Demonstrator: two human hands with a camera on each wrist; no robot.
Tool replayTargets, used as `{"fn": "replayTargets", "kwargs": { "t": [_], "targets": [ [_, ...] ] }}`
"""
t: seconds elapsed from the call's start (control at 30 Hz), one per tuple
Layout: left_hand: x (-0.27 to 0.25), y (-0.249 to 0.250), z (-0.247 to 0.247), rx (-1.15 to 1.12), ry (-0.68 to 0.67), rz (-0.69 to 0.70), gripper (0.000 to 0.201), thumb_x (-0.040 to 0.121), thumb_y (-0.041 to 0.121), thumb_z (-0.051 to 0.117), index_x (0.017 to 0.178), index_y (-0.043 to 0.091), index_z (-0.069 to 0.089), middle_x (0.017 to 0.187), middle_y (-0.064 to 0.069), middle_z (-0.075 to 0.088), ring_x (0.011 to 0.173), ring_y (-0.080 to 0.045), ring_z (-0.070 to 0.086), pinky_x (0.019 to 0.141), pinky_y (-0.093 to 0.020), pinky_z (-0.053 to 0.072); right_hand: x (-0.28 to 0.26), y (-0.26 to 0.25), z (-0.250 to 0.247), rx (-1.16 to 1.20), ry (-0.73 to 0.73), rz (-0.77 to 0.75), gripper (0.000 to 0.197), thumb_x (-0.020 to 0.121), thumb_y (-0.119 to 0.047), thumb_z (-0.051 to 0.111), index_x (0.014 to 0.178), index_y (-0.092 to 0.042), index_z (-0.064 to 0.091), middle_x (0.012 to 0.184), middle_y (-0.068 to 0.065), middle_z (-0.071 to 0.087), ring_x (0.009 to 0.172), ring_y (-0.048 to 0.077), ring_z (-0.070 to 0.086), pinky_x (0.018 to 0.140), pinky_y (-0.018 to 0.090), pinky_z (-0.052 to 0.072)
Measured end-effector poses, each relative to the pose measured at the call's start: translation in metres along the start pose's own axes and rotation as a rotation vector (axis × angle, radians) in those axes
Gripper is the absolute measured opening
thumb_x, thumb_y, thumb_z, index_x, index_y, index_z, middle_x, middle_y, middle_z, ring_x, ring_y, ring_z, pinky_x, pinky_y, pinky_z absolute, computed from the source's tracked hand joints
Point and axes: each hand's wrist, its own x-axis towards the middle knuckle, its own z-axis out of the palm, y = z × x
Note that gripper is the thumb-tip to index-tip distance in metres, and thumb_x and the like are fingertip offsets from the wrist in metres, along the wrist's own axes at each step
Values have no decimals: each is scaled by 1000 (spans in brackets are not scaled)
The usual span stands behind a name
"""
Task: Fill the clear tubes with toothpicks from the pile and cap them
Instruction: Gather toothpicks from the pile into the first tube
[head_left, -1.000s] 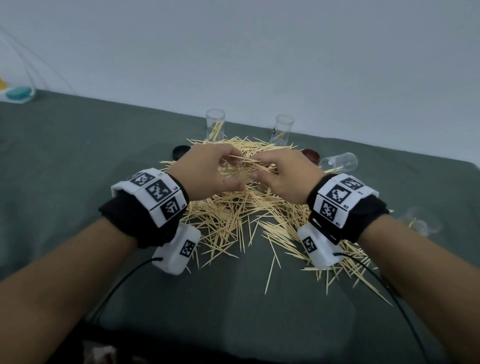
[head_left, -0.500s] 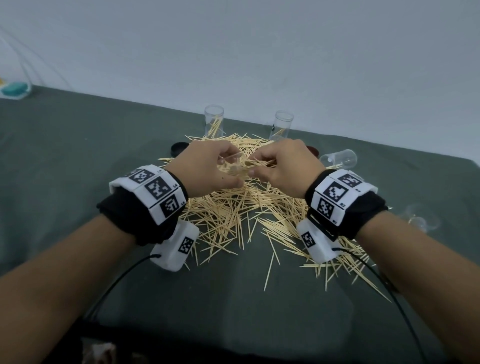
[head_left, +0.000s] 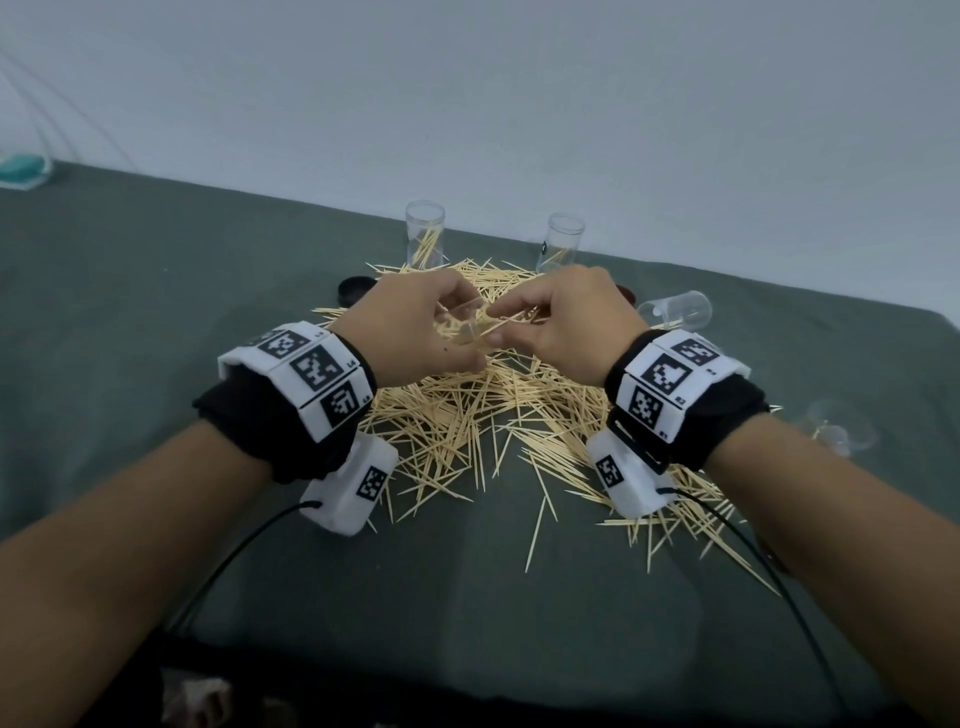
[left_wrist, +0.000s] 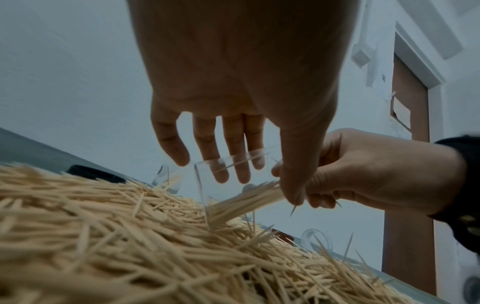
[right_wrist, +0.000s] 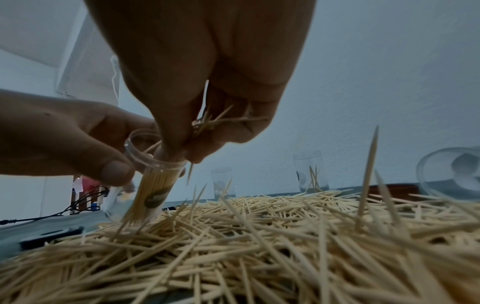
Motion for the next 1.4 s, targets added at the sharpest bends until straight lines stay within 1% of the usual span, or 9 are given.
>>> {"fn": "replayTargets", "kwargs": {
  "t": [0.17, 0.33, 0.53, 0.63, 0.7, 0.8, 0.93, 1.03, 1.4],
  "targets": [
    [0, 0, 0, 18, 10, 11, 50, 71, 43, 82, 112, 27, 59, 101, 13, 64, 97, -6, 60, 82, -19, 46, 0, -1, 1, 13, 41, -35, 20, 79, -29, 78, 98, -25, 76, 91, -10, 65, 82, 3, 57, 77, 17, 43],
    [0, 1, 2, 32, 27, 21, 52, 72, 43, 82, 115, 26, 59, 106, 13, 62, 102, -6, 57, 85, -19, 40, -1, -2, 3, 38, 66, -51, 12, 82, -28, 76, 93, -25, 78, 81, -13, 67, 75, 3, 62, 70, 5, 44],
    [0, 0, 3, 43, 32, 22, 50, 73, 40, 82, 115, 25, 58, 106, 14, 58, 102, -4, 54, 79, -13, 34, -4, 4, -8, 37, 33, -52, 14, 90, -31, 66, 102, -29, 74, 91, -16, 64, 85, 3, 59, 80, 17, 45],
    [1, 1, 5, 55, 30, 35, 49, 73, 40, 82, 114, 25, 58, 107, 14, 59, 103, -5, 55, 82, -16, 35, -7, 10, -20, -8, -50, 38, 20, 89, -37, 66, 109, -33, 70, 99, -16, 65, 88, 0, 60, 87, 22, 47],
    [1, 3, 6, 60, 29, 46, 50, 73, 41, 81, 115, 25, 59, 107, 13, 60, 103, -6, 55, 83, -17, 36, -13, 12, -28, -90, -150, 113, 33, 85, -48, 67, 116, -38, 65, 106, -17, 64, 91, -1, 60, 88, 25, 47],
    [1, 3, 8, 64, 25, 62, 49, 74, 41, 81, 115, 25, 59, 108, 13, 60, 104, -6, 55, 76, -7, 33, -26, 13, -37, -277, -294, 225, 64, 74, -69, 66, 130, -44, 50, 121, -19, 56, 110, 6, 57, 90, 27, 37],
    [1, 5, 9, 68, 16, 82, 48, 75, 41, 80, 114, 24, 59, 108, 12, 61, 104, -6, 56, 72, -3, 31, -45, 25, -35, -443, -459, 371, 112, 56, -83, 65, 149, -31, 27, 152, -2, 37, 137, 23, 37, 111, 44, 33],
    [0, 7, 10, 75, 15, 92, 52, 74, 43, 80, 117, 23, 59, 109, 12, 61, 103, -6, 56, 72, -3, 31, -51, 30, -34, -466, -527, 470, 126, 50, -86, 65, 151, -25, 20, 155, 3, 33, 139, 27, 34, 112, 46, 32],
    [-4, 5, 10, 76, 19, 109, 52, 74, 42, 80, 118, 22, 60, 107, 11, 62, 101, -6, 57, 74, -6, 33, -54, 14, -14, -489, -545, 362, 105, 62, -74, 70, 148, -29, 29, 151, 0, 37, 137, 26, 36, 109, 47, 33]
  ]
}}
